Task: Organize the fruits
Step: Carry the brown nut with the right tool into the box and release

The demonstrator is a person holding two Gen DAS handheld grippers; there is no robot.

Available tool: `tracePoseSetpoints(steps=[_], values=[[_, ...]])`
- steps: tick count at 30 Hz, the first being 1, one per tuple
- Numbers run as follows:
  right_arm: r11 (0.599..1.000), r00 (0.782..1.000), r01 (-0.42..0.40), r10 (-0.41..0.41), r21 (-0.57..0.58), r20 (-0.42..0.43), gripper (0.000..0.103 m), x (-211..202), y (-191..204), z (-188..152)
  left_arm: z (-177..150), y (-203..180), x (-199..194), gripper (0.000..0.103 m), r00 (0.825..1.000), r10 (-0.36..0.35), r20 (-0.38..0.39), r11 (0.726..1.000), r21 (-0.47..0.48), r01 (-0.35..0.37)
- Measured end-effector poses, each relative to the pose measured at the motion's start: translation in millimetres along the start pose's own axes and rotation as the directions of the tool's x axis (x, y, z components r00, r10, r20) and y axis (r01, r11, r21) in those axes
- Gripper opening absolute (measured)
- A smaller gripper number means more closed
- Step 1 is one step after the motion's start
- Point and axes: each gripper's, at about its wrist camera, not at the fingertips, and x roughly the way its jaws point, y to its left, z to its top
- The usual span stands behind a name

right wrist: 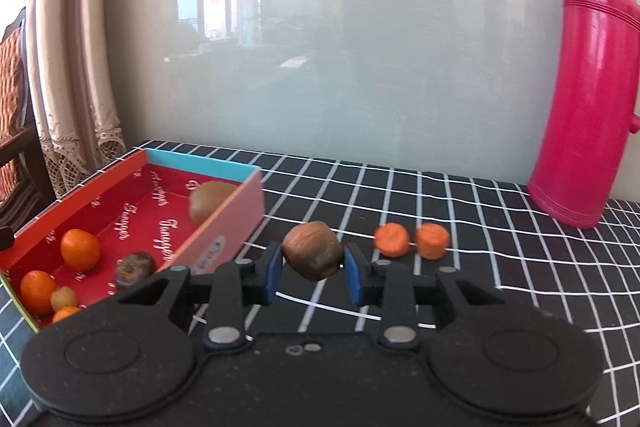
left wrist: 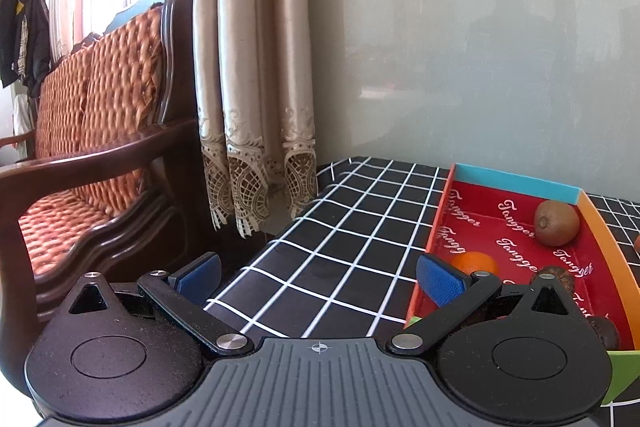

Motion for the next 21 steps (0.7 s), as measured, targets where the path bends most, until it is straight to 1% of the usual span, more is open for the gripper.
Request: tracePoseSetpoints(steps=[1, 3, 10, 19, 21], values=[[1.0, 1.0, -0.007, 0.007, -0.002, 0.002, 0.031, 1, 5, 1, 0, 2, -1, 0.103, 1.0, 0.017, 0.003, 1.0, 0.007, -0.017], [1.0, 1.0, -0.018, 0.018, -0.006, 0.008, 0.031, 3, 14, 2, 0, 10, -1, 0.103, 1.0, 0.018, 0.008, 1.0, -0.005, -0.018], [0.998, 0.998, -0.064, 0.065, -0.029, 0.016, 0.031, 6, 44, 5, -2, 34, 5, 0.103, 0.999, 0.047, -0.011, 0.998, -0.038, -0.047], [0.99, 0.991, -0.13, 0.13, -0.055, 0.009, 0.031, 7, 81, 2, -3, 44, 7, 0.103, 0.999, 0.049, -0.01, 0.998, -0.045, -0.049], [0.986, 0.988, -0.155, 0.156, -0.061, 0.009, 0.031, 6, 91, 2, -4, 44, 7, 0.103, 0.999, 0.05, -0.013, 0.998, -0.039, -0.051]])
